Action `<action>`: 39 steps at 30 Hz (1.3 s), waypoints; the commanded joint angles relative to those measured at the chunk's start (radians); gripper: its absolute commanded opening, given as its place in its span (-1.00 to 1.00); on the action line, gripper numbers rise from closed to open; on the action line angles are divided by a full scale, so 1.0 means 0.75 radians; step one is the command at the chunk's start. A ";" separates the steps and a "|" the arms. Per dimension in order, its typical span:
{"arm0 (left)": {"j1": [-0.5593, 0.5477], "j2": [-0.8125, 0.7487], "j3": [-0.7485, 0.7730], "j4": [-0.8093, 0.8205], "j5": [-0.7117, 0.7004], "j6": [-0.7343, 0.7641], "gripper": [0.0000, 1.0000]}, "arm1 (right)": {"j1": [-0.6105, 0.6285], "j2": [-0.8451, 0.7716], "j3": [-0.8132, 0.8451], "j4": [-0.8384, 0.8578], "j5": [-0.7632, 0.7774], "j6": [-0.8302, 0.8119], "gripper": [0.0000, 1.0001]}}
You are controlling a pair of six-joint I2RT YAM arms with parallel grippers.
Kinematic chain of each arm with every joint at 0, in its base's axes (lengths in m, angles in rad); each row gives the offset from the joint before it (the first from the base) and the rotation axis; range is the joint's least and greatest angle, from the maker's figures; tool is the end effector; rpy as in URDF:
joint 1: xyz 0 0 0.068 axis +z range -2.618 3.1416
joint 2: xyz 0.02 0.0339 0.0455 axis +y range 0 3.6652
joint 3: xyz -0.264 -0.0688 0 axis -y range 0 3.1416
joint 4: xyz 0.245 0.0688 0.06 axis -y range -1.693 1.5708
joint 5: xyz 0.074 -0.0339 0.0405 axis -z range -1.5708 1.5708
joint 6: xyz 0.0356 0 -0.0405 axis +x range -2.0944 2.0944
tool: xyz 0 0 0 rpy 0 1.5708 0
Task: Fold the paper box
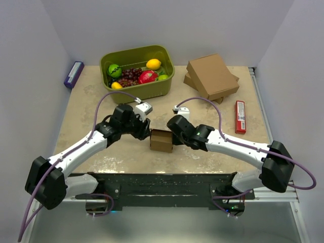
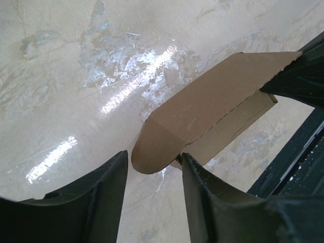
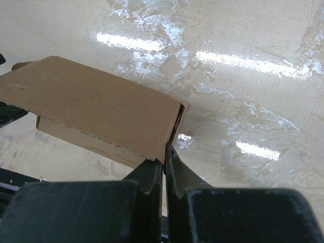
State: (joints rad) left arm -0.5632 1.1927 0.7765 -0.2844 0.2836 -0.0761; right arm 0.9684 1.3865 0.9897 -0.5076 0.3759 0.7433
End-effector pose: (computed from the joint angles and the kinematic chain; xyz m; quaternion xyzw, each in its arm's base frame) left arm 0.2091 -0.1438 0.2449 0.2743 0.8569 -0.2528 0.3559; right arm 0.1734 0.2291 0.2495 -0.0435 0.9293 0.1269 0.3440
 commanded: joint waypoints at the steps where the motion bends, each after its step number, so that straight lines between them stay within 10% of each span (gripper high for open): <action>1: 0.006 0.028 0.051 0.083 0.086 -0.052 -0.17 | -0.003 0.035 -0.052 -0.090 -0.029 -0.015 -1.00; 16: 0.004 0.048 0.073 0.101 0.105 -0.279 -0.94 | 0.010 0.088 -0.054 -0.096 0.012 -0.018 -1.00; 39: 0.007 0.066 0.061 0.095 0.141 -0.316 -1.00 | 0.024 0.054 -0.082 -0.070 0.024 0.056 -0.81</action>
State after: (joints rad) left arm -0.5556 1.2472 0.8204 -0.2790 0.3305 -0.2787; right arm 0.9890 1.4002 0.9859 -0.4908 0.4259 0.7570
